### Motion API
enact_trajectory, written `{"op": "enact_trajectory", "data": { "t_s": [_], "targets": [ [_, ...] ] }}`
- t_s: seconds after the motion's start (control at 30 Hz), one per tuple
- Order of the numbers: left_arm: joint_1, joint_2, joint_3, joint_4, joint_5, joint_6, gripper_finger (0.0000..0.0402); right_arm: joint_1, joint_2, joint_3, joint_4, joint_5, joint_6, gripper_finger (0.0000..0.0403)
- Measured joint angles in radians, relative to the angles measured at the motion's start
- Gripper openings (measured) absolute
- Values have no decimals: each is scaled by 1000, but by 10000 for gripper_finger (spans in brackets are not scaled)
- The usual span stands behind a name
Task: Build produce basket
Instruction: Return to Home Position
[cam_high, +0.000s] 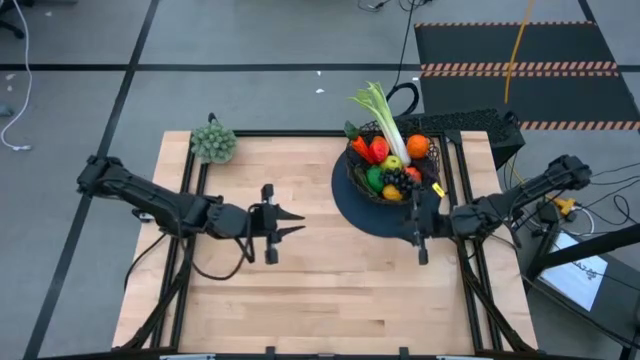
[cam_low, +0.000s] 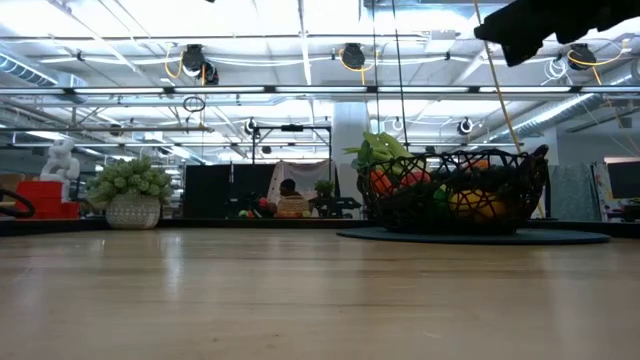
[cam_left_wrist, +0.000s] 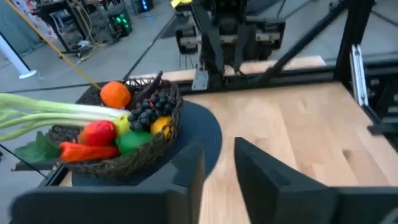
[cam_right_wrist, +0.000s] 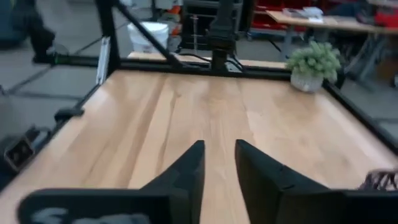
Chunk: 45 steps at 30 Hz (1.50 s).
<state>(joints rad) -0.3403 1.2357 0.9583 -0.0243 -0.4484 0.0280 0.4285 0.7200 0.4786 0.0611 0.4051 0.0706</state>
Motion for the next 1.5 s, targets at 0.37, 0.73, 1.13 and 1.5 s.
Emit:
{"op": "enact_trajectory", "data": {
  "t_s": [0.37, 0.73, 1.13, 1.5],
  "targets": [
    [17, -5, -63, 2, 36, 74, 9, -50, -91, -145, 145, -144, -174, 7],
    [135, -8, -219, 243, 178, 116, 3, -130, -290, -282, 169, -253, -170, 1],
    [163, -5, -223, 221, 164, 100, 45, -168, -338, -377, 257, -358, -161, 0],
    [164, -5, -223, 245, 151, 98, 46, -168, -389, -436, 320, -356, -169, 0]
  ]
}}
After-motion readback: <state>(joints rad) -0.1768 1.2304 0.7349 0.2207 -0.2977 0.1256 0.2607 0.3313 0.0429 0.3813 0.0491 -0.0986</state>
